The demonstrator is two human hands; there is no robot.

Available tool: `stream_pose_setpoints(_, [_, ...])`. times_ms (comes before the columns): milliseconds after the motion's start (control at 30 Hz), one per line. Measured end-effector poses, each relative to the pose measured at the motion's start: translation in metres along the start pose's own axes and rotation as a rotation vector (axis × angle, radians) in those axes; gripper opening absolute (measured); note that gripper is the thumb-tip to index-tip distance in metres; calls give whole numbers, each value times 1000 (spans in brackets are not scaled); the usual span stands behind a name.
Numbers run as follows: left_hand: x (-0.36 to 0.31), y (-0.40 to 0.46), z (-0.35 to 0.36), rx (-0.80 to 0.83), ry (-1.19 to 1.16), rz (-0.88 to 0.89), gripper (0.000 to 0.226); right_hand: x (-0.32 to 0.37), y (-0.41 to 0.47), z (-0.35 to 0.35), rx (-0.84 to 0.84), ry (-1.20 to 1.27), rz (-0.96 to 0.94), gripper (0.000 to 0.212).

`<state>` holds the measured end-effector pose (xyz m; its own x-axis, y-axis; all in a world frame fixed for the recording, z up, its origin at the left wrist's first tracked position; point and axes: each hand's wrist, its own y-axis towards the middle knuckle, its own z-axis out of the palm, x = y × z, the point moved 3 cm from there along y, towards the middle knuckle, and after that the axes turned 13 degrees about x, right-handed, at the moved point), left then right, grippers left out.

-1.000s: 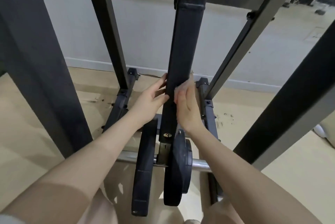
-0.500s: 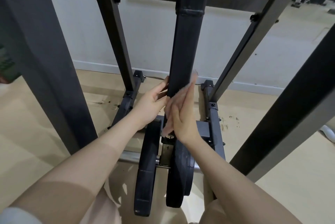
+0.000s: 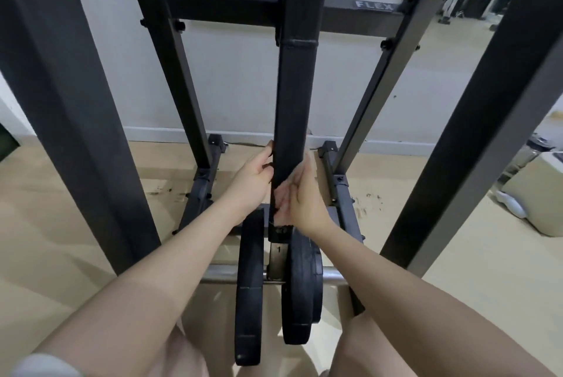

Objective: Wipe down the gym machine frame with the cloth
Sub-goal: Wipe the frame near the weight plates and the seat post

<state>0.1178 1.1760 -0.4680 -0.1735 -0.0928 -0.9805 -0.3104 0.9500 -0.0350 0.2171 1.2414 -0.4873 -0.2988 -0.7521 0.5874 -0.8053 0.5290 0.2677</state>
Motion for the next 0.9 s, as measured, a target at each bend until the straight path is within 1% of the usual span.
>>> stream_pose_setpoints(33, [1, -1, 2, 18, -2, 12, 51, -6, -8, 6, 82, 9, 33, 37])
stream_pose_setpoints(100, [4, -4, 5, 24, -6, 26, 49, -11, -11, 0, 155, -56, 90, 30])
stream_pose_setpoints(133, [8, -4, 7, 5, -18, 26, 49, -10, -7, -9, 150, -28, 104, 30])
stream_pose_setpoints(233, [24, -7, 10, -37, -55, -41, 52, 9, 15, -38, 36, 192, -1, 23])
stream_pose_setpoints(267, [30, -9, 12, -19, -50, -53, 55, 13, 19, -38, -13, 159, -33, 25])
stream_pose_setpoints(300, [34, -10, 15, 4, -32, -50, 58, 11, 20, -30, -33, 88, -71, 32])
stream_pose_setpoints(333, [37, -11, 17, 14, -7, -45, 60, 5, 13, -19, 22, 30, -43, 33])
stream_pose_setpoints(367, [38, -11, 18, 5, 12, -42, 62, -1, 2, -1, 84, 32, -44, 27])
stream_pose_setpoints(433, [38, -8, 17, -28, 34, -45, 63, -9, -22, 25, 165, 156, 99, 42])
stream_pose_setpoints(467, [37, -7, 17, -32, 37, -48, 63, -11, -35, 34, 287, 143, 120, 33])
stream_pose_setpoints(500, [36, -7, 16, -25, 32, -49, 62, -15, -43, 37, 316, 170, 142, 27])
stream_pose_setpoints(533, [35, -7, 14, -13, 28, -46, 61, -13, -40, 31, 345, 184, 257, 34])
stream_pose_setpoints(567, [34, -7, 12, -2, 32, -46, 61, -9, -33, 23, 290, 223, 295, 33])
stream_pose_setpoints(633, [33, -8, 9, 10, 53, -49, 59, 1, -15, -3, 109, 318, 269, 30])
stream_pose_setpoints(667, [33, -8, 7, 18, 67, -54, 59, 7, -4, -12, 56, 417, 286, 30])
stream_pose_setpoints(700, [33, -8, 5, 28, 86, -69, 59, 15, 5, -18, 38, 565, 258, 33])
stream_pose_setpoints(733, [31, -8, 2, 37, 104, -95, 58, 20, 13, -22, 23, 698, 262, 42])
stream_pose_setpoints(767, [26, -9, -2, 41, 133, -124, 58, 29, 16, -32, 10, 773, 269, 52])
stream_pose_setpoints(800, [16, -9, -7, 35, 184, -132, 56, 36, 19, -42, 3, 801, 253, 56])
stream_pose_setpoints(833, [-1, -9, -13, 10, 251, -115, 55, 44, 25, -58, 4, 819, 237, 54])
stream_pose_setpoints(900, [-49, -4, -28, -90, 368, -16, 55, 58, 42, -97, -9, 864, 192, 44])
